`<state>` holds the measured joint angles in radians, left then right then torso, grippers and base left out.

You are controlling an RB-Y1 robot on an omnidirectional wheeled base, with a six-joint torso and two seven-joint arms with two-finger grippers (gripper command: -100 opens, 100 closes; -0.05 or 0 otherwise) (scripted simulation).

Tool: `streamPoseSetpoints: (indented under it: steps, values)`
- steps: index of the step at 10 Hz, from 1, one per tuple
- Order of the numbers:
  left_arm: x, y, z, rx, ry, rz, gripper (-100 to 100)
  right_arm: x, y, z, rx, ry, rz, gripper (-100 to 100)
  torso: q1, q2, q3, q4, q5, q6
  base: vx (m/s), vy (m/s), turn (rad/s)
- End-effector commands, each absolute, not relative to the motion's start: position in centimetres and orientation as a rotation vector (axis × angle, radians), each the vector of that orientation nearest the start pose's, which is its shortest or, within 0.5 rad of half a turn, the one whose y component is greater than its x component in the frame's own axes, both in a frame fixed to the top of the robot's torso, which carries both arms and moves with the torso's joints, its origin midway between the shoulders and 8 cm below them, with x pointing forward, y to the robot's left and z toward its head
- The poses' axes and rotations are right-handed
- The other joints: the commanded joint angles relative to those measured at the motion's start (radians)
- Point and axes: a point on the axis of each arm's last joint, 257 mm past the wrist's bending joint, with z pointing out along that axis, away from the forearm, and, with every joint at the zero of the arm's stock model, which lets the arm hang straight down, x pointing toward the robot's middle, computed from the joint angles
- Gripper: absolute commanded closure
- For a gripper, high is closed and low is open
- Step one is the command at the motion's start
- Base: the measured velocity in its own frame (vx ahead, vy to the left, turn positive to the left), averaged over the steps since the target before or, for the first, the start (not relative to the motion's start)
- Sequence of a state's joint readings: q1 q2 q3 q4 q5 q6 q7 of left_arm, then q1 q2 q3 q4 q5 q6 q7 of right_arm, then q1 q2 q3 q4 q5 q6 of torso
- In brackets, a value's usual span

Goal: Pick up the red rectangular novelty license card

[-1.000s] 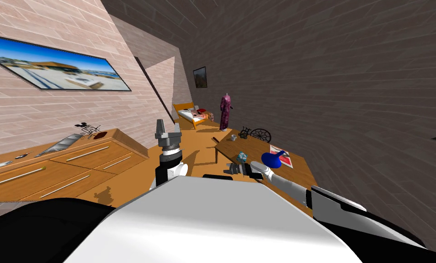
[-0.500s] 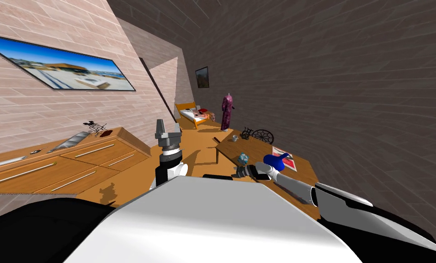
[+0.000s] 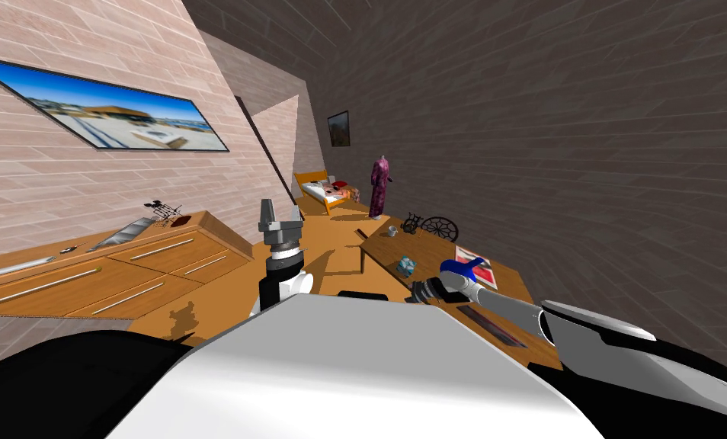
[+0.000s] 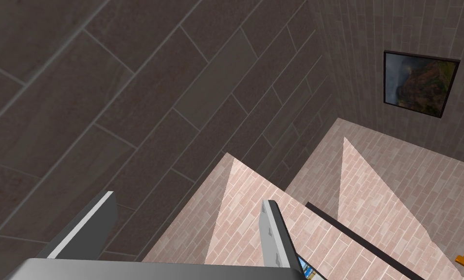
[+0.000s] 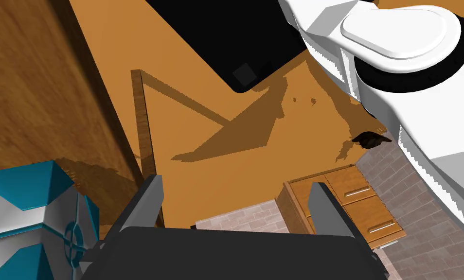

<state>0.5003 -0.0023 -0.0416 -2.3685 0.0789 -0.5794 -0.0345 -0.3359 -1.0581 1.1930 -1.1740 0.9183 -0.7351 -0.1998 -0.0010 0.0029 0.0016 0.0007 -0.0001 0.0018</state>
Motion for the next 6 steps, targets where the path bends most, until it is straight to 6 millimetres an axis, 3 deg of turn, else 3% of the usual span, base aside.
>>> streamPoseSetpoints:
  steps: [1,2,3,4,6]
  values:
    - [31.0,27.1,7.6,-0.568,0.450,-1.395,0,24.4,-33.6,-48.9,-1.247,2.574,0.646,-100,0.000,0.000,0.000,0.000,0.000,0.000,0.003,-0.019,0.009]
    - [31.0,27.1,7.6,-0.568,0.449,-1.395,0,24.5,-34.3,-49.1,-1.238,2.586,0.630,-100,0.000,0.000,0.000,0.000,0.000,0.000,0.004,-0.017,0.008]
    - [31.0,27.1,7.6,-0.568,0.449,-1.395,0,24.1,-38.0,-49.1,-1.284,2.630,0.542,-100,0.000,0.000,0.000,0.000,0.000,0.000,-0.001,-0.020,-0.005]
    - [31.0,27.1,7.6,-0.568,0.449,-1.395,0,24.1,-38.2,-49.1,-1.281,2.633,0.537,-100,0.000,0.000,0.000,0.000,0.000,0.000,0.000,-0.018,-0.006]
    - [31.0,27.1,7.6,-0.568,0.449,-1.395,0,23.2,-45.6,-48.6,-1.350,2.718,0.358,-100,0.000,0.000,0.000,0.000,0.000,0.000,-0.005,-0.025,-0.025]
